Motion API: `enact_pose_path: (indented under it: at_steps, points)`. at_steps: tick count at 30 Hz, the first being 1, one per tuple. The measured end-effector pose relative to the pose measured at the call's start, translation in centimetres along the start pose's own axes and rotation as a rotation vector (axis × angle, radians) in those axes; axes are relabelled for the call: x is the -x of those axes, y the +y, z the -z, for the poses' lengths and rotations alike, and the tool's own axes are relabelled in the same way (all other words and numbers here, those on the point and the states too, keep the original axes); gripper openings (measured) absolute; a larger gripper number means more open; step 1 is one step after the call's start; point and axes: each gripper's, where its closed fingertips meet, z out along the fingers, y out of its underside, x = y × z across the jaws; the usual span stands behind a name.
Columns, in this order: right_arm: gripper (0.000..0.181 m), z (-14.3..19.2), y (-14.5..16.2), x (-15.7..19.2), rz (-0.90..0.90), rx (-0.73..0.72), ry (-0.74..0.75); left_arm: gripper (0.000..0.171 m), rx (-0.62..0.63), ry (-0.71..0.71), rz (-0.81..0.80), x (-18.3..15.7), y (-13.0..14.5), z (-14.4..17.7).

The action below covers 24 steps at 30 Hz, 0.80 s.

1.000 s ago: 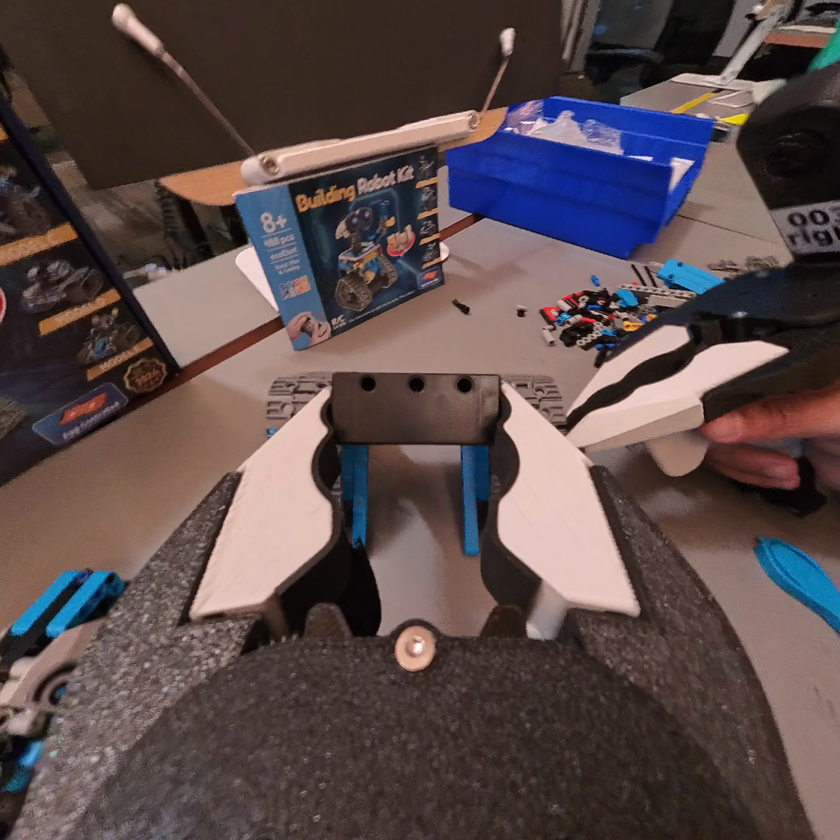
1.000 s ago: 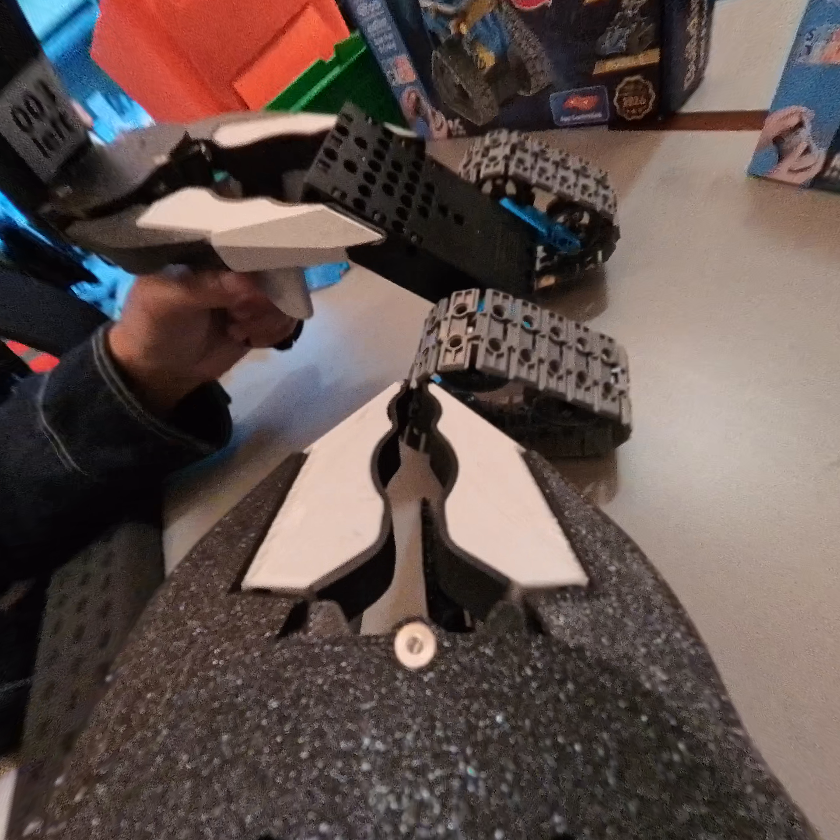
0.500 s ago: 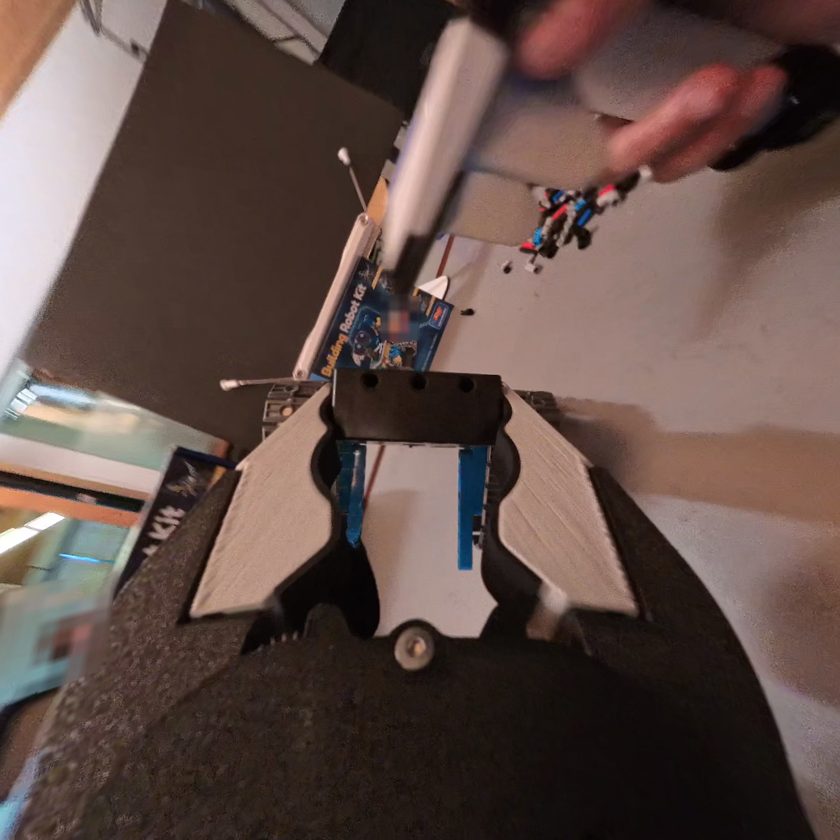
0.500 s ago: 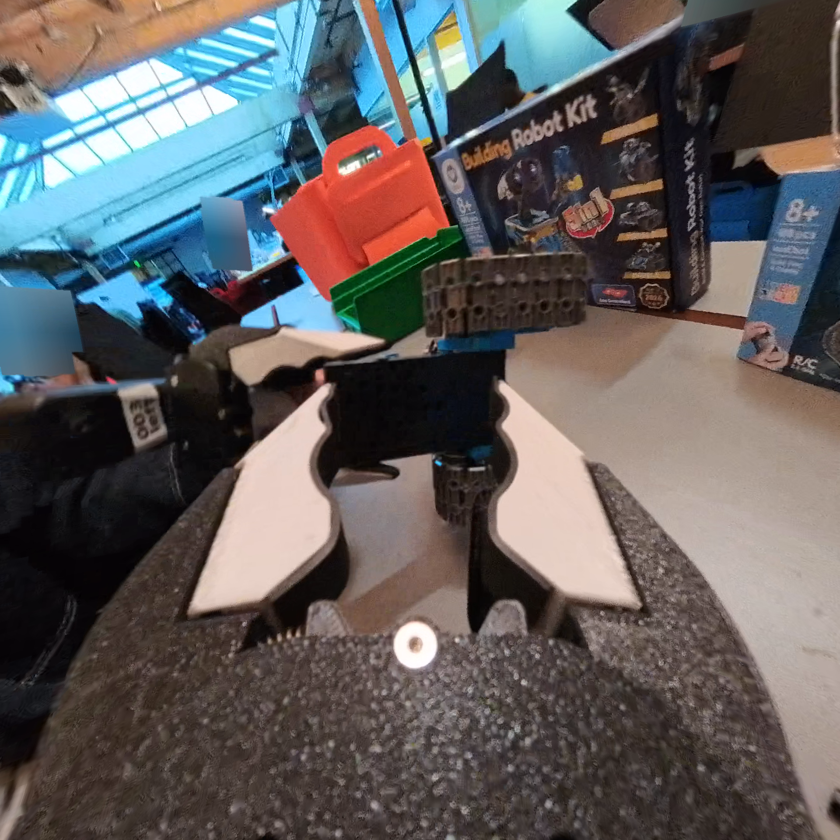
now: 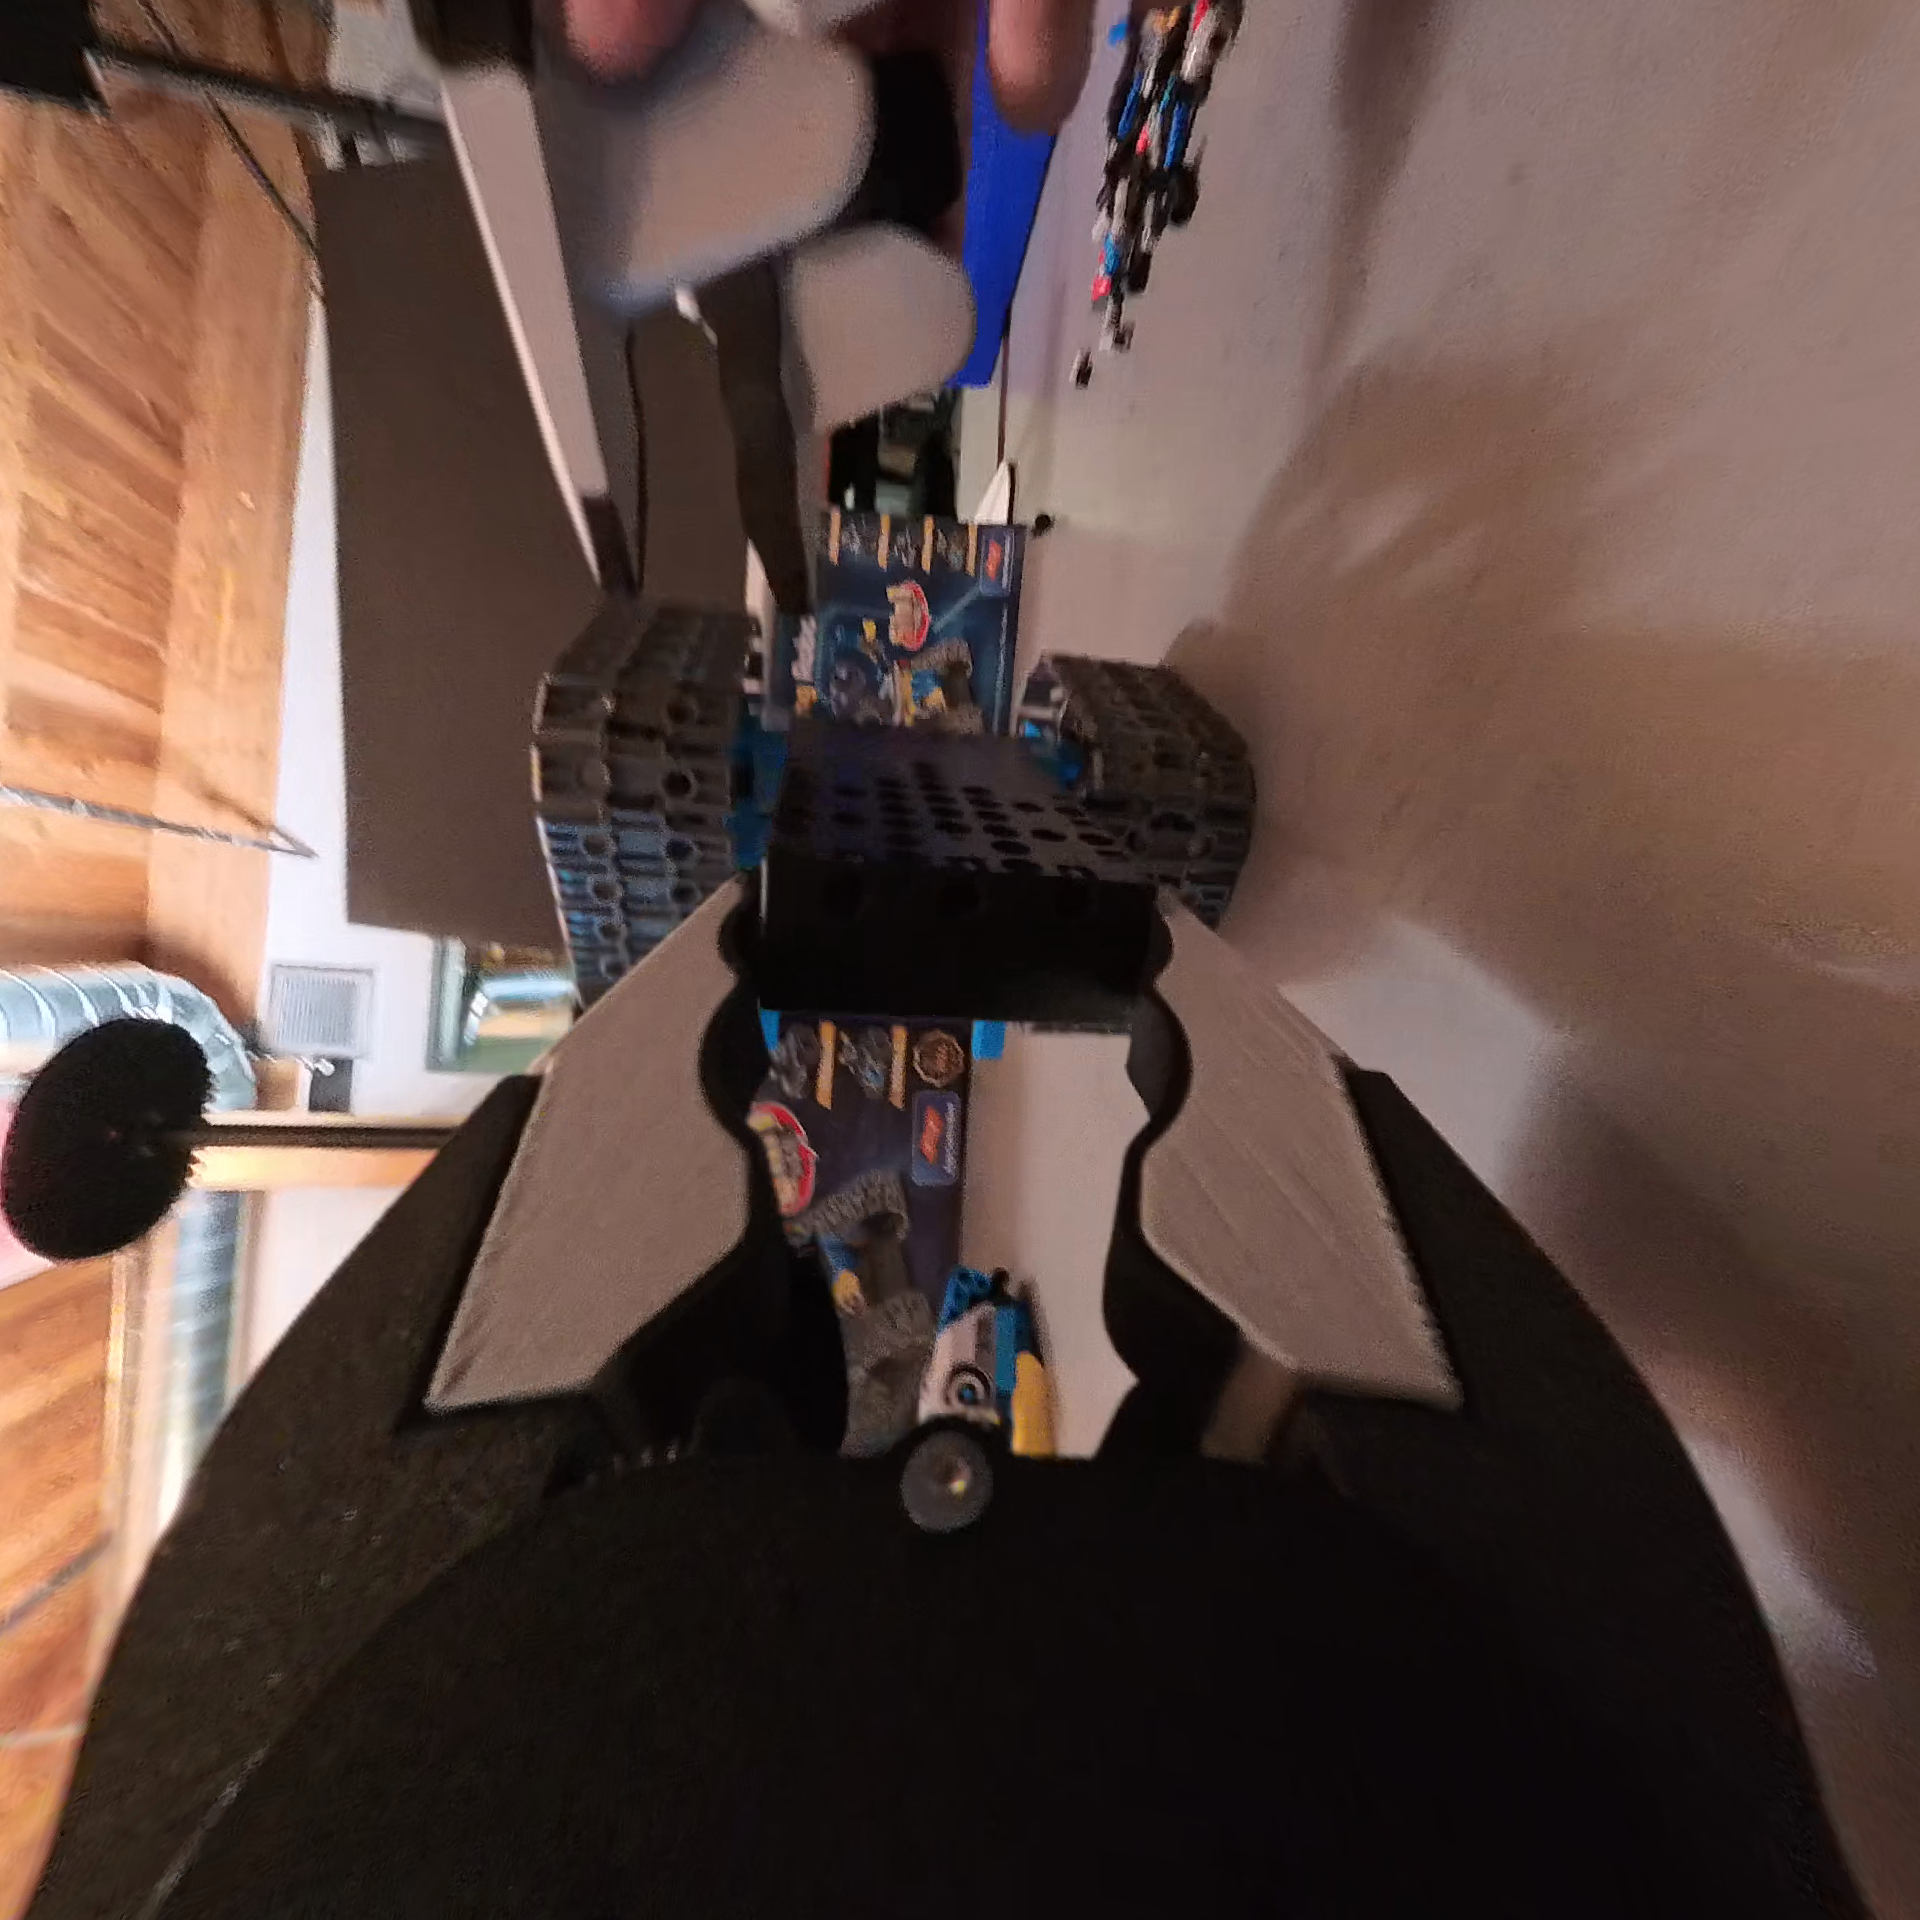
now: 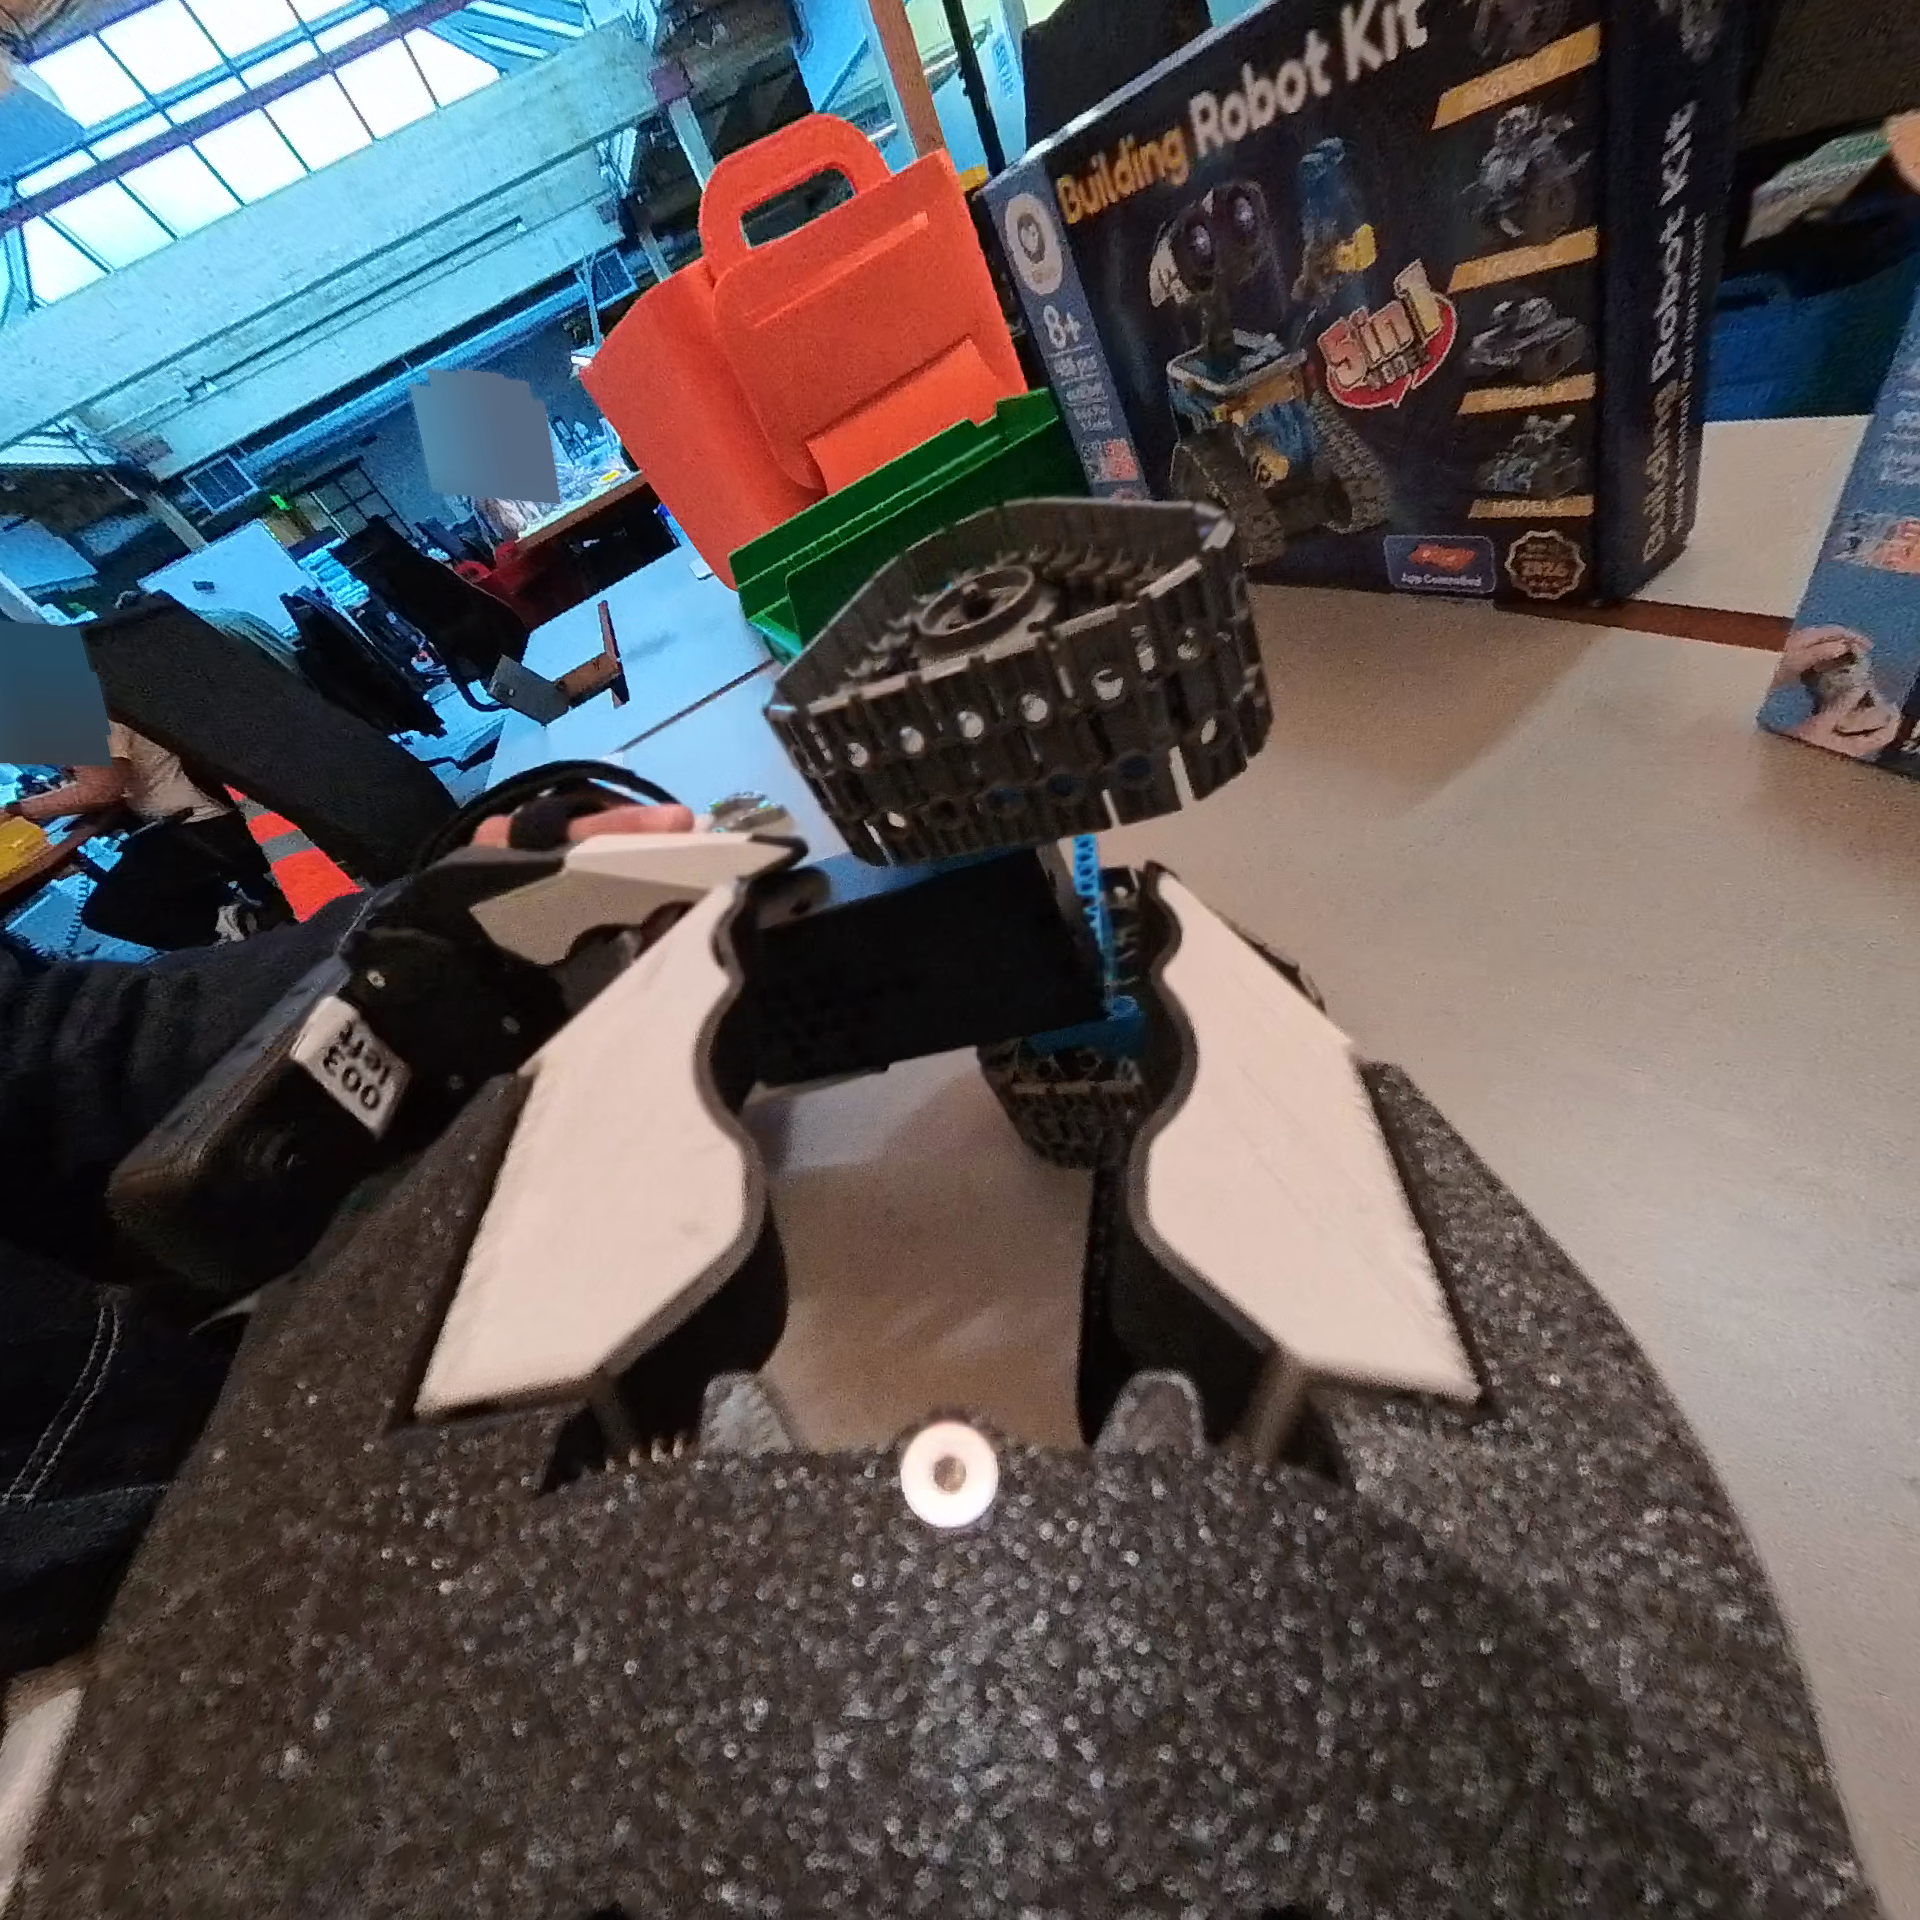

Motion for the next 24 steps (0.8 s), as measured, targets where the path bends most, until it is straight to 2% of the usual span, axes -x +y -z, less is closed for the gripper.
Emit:
enact_pose_path:
  at_steps: [6,11,14,17,20,22,24]
  points:
    - [0.067,-0.4,1.0,-0.4,0.043,0.053,0.047,0.066,0.121,0.076,0.194,-0.7,4.2,1.1]
    - [0.062,0.3,0.3,-0.5,0.157,0.055,0.123,0.066,0.237,0.215,0.411,-3.3,7.3,2.8]
    - [0.053,1.4,-1.9,0.0,0.282,-0.007,0.183,0.068,0.227,0.209,0.659,-2.3,8.0,4.3]
    - [0.048,1.3,-4.0,1.5,0.338,-0.078,0.149,0.07,0.108,0.212,1.049,0.7,7.1,4.9]
    - [0.044,0.0,-4.8,1.9,0.389,0.034,0.125,0.076,-0.051,0.276,1.358,3.7,4.5,4.1]
    - [0.037,-0.6,-6.5,2.9,0.384,0.086,0.052,0.081,-0.132,0.351,1.458,4.6,2.4,3.2]
    - [0.034,-1.5,-6.7,3.8,0.384,0.26,-0.042,0.086,-0.117,0.415,1.441,4.1,1.0,2.0]
